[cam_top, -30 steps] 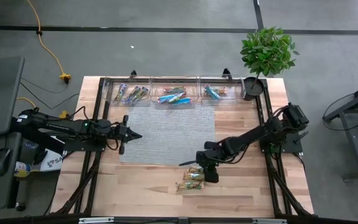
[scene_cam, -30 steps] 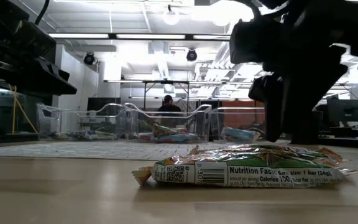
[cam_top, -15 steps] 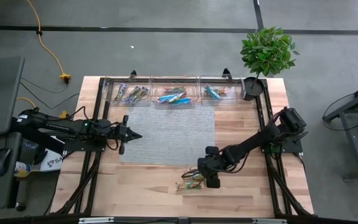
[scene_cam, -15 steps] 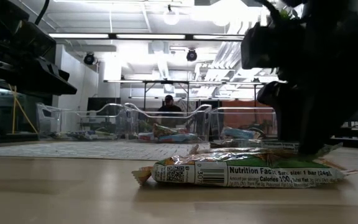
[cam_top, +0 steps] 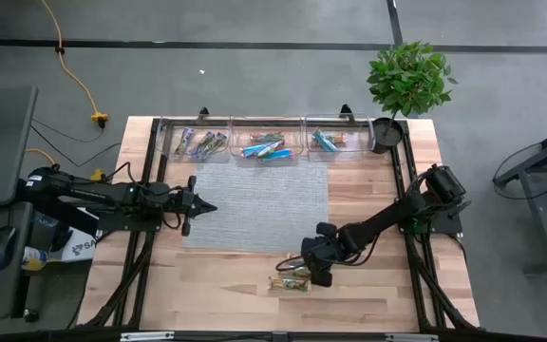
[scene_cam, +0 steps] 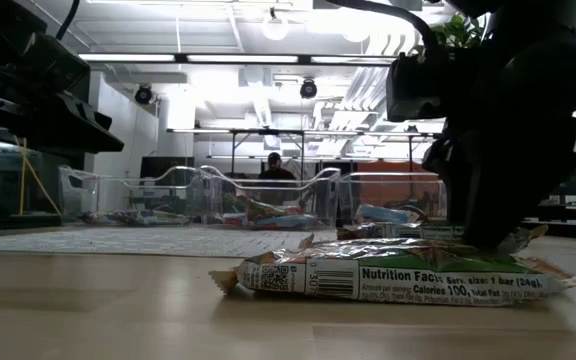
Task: Pick and place Granola Bars by type
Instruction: Put the yellow granola bar into the right transparent bin
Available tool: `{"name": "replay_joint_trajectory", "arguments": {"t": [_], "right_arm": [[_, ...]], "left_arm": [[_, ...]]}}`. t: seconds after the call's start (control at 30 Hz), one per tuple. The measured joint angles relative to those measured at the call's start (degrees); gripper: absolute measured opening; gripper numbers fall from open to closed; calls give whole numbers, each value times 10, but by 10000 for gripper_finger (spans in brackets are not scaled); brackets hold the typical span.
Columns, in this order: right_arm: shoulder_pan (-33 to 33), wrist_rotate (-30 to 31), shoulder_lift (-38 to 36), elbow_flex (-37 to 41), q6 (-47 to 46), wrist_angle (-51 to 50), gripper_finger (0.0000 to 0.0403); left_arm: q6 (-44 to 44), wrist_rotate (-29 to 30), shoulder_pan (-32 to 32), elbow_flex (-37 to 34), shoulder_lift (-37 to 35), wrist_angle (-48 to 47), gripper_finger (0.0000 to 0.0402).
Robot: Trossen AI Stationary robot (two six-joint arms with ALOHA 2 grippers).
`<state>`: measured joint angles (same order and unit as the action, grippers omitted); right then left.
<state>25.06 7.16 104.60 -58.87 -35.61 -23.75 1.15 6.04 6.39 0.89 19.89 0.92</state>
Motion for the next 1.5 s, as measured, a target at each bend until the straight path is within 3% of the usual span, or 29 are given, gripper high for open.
{"name": "replay_joint_trajectory", "arguments": {"t": [0.23,0.4,0.63,0.8,0.93,1.1,1.27,1.5], "right_arm": [[-1,0,0,-9,-5,5,91],[-13,46,1,-50,10,4,65],[-80,175,1,-157,12,-95,66],[-153,290,0,-255,12,-206,61],[-228,344,0,-319,-3,-292,54],[-335,328,-1,-362,-50,-397,54],[-424,314,-1,-351,-78,-475,53],[-523,274,-1,-309,-17,-443,53]], "left_arm": [[0,0,0,0,0,0,0],[0,0,0,0,0,0,0],[0,0,0,0,0,0,0],[0,0,0,0,0,0,0],[0,0,0,0,0,0,0],[0,0,0,0,0,0,0],[0,0,0,0,0,0,0],[0,0,0,0,0,0,0]]}}
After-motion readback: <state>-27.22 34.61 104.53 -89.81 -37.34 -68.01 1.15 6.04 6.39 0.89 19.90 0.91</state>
